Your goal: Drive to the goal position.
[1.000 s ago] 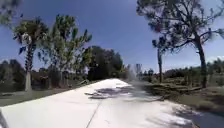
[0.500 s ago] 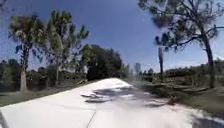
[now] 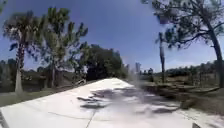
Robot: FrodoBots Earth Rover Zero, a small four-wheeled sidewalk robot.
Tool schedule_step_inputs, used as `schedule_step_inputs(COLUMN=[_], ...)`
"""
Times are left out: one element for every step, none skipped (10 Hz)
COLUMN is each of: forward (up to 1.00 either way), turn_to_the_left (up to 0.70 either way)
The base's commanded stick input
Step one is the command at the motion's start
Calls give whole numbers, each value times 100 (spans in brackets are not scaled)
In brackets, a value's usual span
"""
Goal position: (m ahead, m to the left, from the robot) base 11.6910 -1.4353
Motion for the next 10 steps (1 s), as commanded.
schedule_step_inputs(forward=[70, 70, 70, 70, 70, 70, 70, 70, 70, 70], turn_to_the_left=[0, 0, 0, 0, 0, 0, 0, 0, 0, 0])
